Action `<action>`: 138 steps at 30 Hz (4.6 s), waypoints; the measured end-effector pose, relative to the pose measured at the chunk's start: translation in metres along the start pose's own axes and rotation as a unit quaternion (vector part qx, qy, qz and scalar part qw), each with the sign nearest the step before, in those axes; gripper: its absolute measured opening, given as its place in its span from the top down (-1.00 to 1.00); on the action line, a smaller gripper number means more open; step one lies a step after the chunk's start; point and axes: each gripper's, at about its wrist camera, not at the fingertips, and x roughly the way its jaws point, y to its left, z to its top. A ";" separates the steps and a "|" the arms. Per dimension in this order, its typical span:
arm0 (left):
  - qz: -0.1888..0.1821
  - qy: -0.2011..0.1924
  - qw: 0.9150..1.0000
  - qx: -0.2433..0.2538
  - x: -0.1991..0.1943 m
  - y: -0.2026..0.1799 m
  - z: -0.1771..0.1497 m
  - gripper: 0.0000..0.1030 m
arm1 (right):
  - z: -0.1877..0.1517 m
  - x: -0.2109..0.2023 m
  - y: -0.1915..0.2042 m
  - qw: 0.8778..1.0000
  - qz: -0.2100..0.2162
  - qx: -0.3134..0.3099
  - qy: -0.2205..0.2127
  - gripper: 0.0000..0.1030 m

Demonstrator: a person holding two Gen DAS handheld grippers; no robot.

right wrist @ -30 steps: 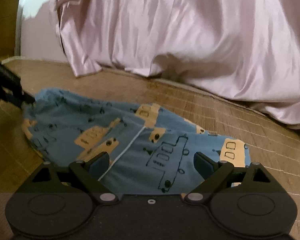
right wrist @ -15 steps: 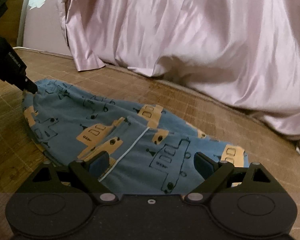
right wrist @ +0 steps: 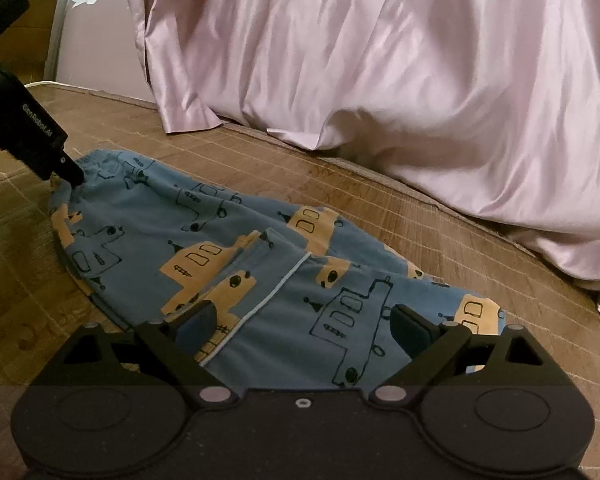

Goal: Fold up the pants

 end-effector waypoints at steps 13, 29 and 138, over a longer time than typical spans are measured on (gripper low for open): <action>-0.028 0.000 0.999 -0.040 -0.001 0.003 0.006 0.60 | 0.000 0.002 -0.004 1.000 0.005 0.011 0.005 -0.85; -0.092 -0.039 0.987 0.124 -0.066 -0.085 0.048 0.61 | 0.001 -0.004 -0.030 0.998 0.006 0.058 0.007 -0.88; -0.113 0.055 0.959 0.255 -0.009 -0.177 -0.049 -0.99 | -0.003 -0.081 -0.143 0.981 -0.013 0.110 0.157 -0.99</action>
